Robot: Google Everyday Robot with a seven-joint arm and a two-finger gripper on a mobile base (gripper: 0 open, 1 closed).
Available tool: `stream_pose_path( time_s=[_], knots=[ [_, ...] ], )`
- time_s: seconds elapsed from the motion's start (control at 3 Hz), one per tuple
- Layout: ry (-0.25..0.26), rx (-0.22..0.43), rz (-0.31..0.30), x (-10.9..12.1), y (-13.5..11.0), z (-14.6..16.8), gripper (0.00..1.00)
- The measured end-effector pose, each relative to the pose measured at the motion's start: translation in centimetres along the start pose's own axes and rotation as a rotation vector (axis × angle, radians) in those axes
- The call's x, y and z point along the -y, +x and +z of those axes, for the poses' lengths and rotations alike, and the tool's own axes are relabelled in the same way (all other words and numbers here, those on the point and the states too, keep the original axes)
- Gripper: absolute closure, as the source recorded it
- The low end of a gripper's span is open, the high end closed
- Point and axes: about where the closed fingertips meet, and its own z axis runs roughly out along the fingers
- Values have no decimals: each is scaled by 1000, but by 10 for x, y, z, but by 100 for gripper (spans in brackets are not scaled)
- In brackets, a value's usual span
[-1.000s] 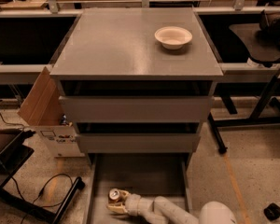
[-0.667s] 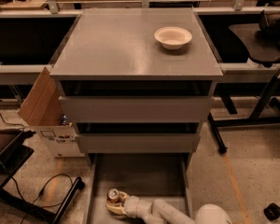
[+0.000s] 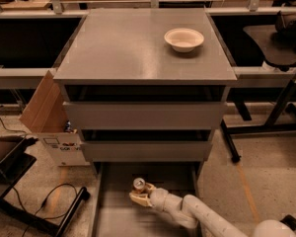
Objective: Pick orange can from bottom drawer and place on counter
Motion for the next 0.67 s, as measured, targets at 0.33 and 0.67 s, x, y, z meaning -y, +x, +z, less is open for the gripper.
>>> stream_pose_path(
  time_s=[0.33, 0.67],
  knots=[
    [78, -18, 62, 12, -82, -43, 100],
    [34, -14, 140, -27, -171, -48, 100]
  ],
)
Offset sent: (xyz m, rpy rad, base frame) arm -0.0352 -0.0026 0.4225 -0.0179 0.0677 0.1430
